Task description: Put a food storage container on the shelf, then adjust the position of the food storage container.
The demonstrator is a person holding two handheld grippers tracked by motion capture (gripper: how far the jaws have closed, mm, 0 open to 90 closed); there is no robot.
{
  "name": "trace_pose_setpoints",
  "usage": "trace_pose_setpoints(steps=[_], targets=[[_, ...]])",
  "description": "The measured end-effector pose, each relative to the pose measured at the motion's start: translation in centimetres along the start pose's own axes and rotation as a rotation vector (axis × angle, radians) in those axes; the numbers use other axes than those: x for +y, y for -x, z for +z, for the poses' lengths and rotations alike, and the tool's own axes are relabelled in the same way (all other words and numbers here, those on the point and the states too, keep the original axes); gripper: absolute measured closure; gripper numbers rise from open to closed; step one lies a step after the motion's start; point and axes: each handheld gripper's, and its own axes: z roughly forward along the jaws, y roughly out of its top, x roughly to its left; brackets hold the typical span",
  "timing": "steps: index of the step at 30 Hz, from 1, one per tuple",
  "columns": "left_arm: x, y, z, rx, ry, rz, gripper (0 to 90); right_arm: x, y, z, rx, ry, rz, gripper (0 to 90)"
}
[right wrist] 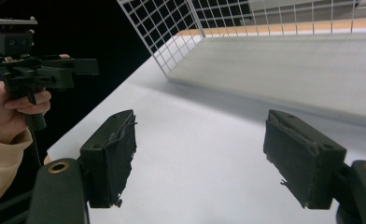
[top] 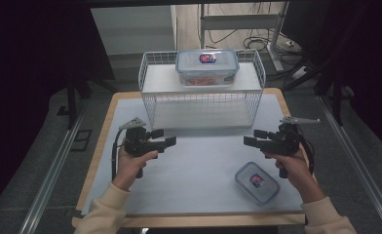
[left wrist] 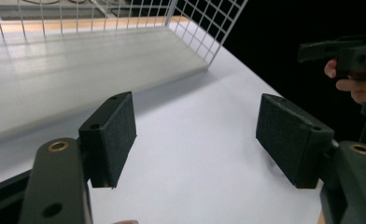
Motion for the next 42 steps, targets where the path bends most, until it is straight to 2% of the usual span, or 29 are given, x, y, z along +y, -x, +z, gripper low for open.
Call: trace_pose_setpoints(steps=[3, 6, 12, 19, 26, 30, 35, 36, 39, 40, 41, 42], targets=[[-1.0, 0.0, 0.0, 0.005, -0.011, 0.006, 27.8, -0.6, 0.0, -0.2, -0.008, -0.011, -0.002, 25.1], [-2.2, -0.4, 0.2, 0.008, -0.038, -0.009, 26.6, -1.6, 0.2, -0.5, -0.01, -0.012, 0.003, 25.1], [-3.2, -0.3, 0.5, 0.015, -0.058, -0.025, 26.4, -2.9, 0.5, -0.6, -0.03, -0.043, -0.001, 24.8], [-3.6, -0.2, 0.6, 0.027, -0.071, -0.027, 26.2, -3.7, 0.8, -1.5, -0.049, -0.036, 0.008, 24.8], [-4.3, -0.2, 0.3, 0.049, -0.077, -0.024, 25.8, -4.1, 0.4, -1.8, -0.1, -0.064, -0.036, 23.2], [-5.1, -0.4, 0.5, 0.066, -0.099, -0.026, 25.6, -4.8, 0.2, -2.4, -0.118, -0.072, -0.036, 22.3], [-5.5, -0.6, 0.6, 0.068, -0.111, -0.029, 25.4, -5.6, 0.1, -3.3, -0.137, -0.065, -0.035, 23.2], [-5.6, -0.6, 0.7, 0.068, -0.116, -0.031, 25.4, -6.0, -0.1, -4.0, -0.155, -0.065, -0.042, 24.9], [-5.7, -0.7, 0.8, 0.065, -0.12, -0.027, 25.4, -6.4, -0.2, -4.7, -0.167, -0.081, -0.05, 28.5], [-5.8, -0.8, 0.9, 0.072, -0.129, -0.026, 25.4, -6.8, -0.1, -5.4, -0.187, -0.098, -0.069, 36.5], [-5.8, -0.8, 0.9, 0.072, -0.129, -0.026, 25.5, -6.8, -0.1, -5.4, -0.187, -0.098, -0.069, 36.5], [-5.9, -0.9, 1.0, 0.075, -0.137, -0.028, 25.5, -7.3, -0.1, -6.3, -0.2, -0.107, -0.075, 44.2]])
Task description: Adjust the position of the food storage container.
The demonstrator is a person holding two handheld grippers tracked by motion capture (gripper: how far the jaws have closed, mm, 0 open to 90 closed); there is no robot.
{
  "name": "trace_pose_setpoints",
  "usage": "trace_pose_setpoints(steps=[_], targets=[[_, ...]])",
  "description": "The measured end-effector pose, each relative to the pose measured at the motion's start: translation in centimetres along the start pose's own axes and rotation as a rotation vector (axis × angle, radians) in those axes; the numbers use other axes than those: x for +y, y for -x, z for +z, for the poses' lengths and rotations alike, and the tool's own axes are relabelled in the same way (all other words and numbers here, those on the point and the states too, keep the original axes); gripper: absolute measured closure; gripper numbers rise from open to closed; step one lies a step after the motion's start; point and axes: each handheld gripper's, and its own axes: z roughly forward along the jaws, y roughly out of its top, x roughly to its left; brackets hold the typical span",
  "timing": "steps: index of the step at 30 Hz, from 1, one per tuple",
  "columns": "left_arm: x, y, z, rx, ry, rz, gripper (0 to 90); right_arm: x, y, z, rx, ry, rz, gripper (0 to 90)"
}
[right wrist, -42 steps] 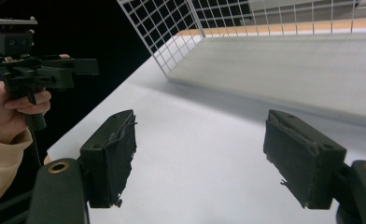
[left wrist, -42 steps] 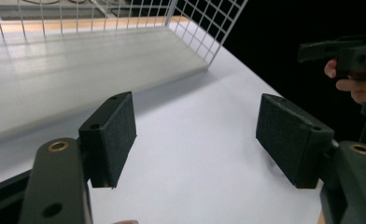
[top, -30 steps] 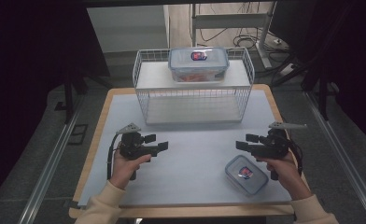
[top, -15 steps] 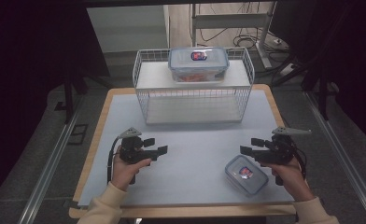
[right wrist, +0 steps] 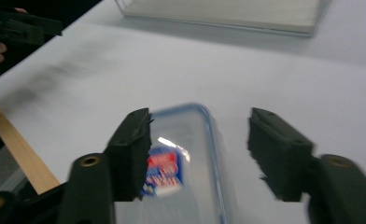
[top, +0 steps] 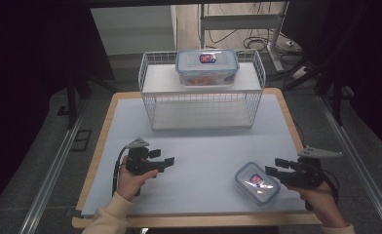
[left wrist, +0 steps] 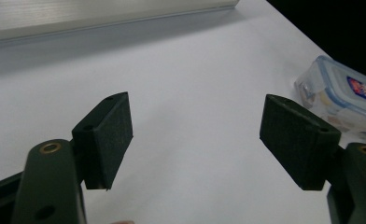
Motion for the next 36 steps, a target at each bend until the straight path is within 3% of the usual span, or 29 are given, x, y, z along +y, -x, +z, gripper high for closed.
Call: trace_pose_setpoints(steps=[1, 3, 4, 5, 6, 11, 16, 20, 24, 31, 36], targets=[[0.0, 0.0, 0.0, 0.0, 0.0, 0.0, 25.5, 0.0, 0.0, 0.0, 0.0, 0.0, 0.0, 44.2], [0.0, -0.1, 0.1, 0.007, -0.006, -0.006, 25.6, -0.6, 0.2, -0.7, -0.025, -0.005, -0.008, 54.2], [-0.1, -0.1, 0.1, 0.007, -0.006, -0.009, 25.6, -1.3, 0.3, -1.3, -0.02, -0.023, -0.019, 64.8], [-0.1, -0.2, 0.1, 0.009, -0.008, -0.007, 25.6, -1.3, 0.3, -1.3, -0.02, -0.023, -0.019, 64.8], [-0.2, -0.2, 0.1, 0.013, -0.01, -0.009, 25.7, -1.9, 0.3, -1.8, -0.019, -0.042, -0.031, 75.0], [-0.2, -0.4, 0.3, 0.016, -0.019, -0.011, 25.8, -3.0, 0.1, -2.5, -0.045, -0.11, -0.072, 87.8], [-0.2, -0.5, 0.4, 0.022, -0.026, -0.021, 26.1, -4.5, -0.5, -2.9, -0.03, -0.17, -0.093, 89.6], [-0.2, -0.5, 0.5, 0.021, -0.026, -0.028, 26.2, -6.6, -0.9, -2.1, -0.003, -0.26, -0.096, 89.8], [-0.3, -0.5, 0.7, 0.015, -0.03, -0.035, 26.2, -7.2, -1.2, -1.2, 0.018, -0.301, -0.105, 89.8], [-0.2, -0.6, 0.8, 0.018, -0.035, -0.035, 26.2, -6.7, -1.5, -0.2, -0.001, -0.282, -0.104, 89.6], [-0.2, -0.8, 0.7, 0.02, -0.036, -0.033, 26.2, -6.3, -0.9, 0.3, -0.017, -0.262, -0.084, 89.6]])
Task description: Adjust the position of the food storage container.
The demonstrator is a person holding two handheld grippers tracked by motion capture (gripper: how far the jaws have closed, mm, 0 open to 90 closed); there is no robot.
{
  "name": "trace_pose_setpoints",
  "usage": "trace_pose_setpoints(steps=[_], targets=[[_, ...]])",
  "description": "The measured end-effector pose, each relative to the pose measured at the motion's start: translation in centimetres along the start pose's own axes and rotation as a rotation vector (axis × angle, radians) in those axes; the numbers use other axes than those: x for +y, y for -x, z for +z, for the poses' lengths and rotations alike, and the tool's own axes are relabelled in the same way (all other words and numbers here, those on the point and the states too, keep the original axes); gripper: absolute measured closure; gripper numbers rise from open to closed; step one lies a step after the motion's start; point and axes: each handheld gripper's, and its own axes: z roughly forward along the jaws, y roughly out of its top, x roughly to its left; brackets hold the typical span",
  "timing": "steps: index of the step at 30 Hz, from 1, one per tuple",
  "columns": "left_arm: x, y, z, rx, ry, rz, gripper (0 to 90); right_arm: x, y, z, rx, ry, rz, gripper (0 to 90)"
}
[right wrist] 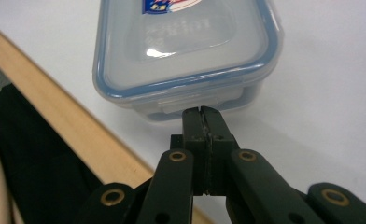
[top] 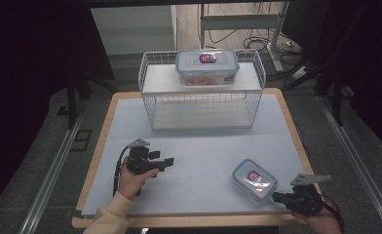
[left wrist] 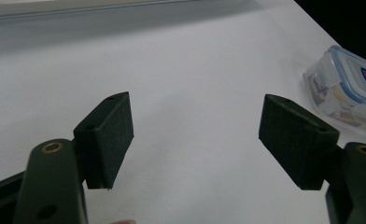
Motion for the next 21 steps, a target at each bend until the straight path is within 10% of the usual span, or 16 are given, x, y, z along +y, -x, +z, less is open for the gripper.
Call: trace_pose_setpoints(steps=[21], targets=[[-0.1, -0.6, -0.2, 0.008, 0.006, -0.024, 26.2, 5.8, 0.1, 5.2, 0.011, -0.006, -0.041, 89.7]])
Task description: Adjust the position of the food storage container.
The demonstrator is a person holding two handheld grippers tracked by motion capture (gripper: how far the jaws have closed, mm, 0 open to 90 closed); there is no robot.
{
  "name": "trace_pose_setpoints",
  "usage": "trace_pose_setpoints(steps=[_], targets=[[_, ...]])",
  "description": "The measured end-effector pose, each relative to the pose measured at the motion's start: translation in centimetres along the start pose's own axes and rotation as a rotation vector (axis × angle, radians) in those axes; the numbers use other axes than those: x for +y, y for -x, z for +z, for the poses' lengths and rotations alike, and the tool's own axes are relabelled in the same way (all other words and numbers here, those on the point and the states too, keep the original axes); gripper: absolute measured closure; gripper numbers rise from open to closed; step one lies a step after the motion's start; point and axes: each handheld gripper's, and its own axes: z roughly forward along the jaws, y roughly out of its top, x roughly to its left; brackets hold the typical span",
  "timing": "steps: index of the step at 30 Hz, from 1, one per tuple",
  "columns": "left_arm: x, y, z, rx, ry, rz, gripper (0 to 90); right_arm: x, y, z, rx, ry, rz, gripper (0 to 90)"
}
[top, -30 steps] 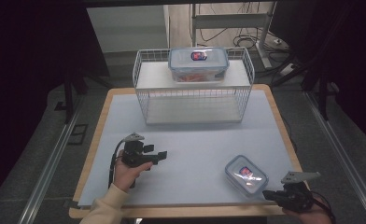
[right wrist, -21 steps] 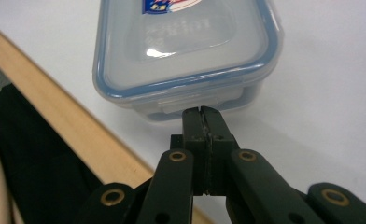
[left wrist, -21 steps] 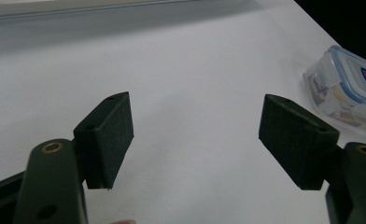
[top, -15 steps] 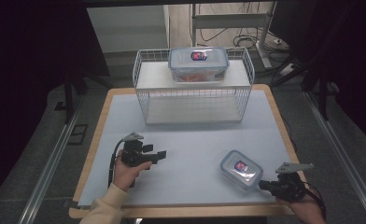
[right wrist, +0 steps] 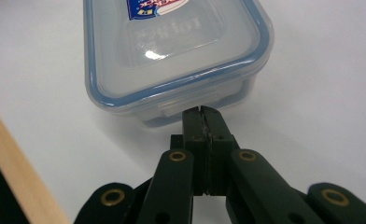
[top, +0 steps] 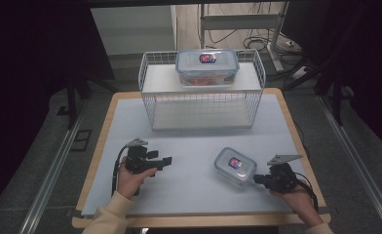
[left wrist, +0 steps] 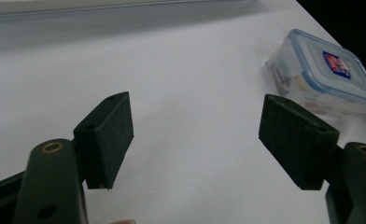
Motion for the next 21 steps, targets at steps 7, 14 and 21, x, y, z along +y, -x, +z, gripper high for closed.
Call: trace_pose_setpoints(steps=[7, 14, 21], targets=[[0.0, -0.1, 0.1, 0.0, 0.001, -0.007, 26.2, 2.3, -0.2, 2.3, 0.009, -0.001, -0.017, 89.7], [-0.1, -0.2, 0.1, 0.001, -0.002, -0.012, 26.2, 3.9, -0.5, 3.9, 0.016, 0.003, -0.02, 89.6], [-0.1, -0.4, 0.2, -0.005, -0.004, -0.015, 27.2, 5.3, -1.2, 5.3, 0.014, 0.007, -0.042, 89.6]])
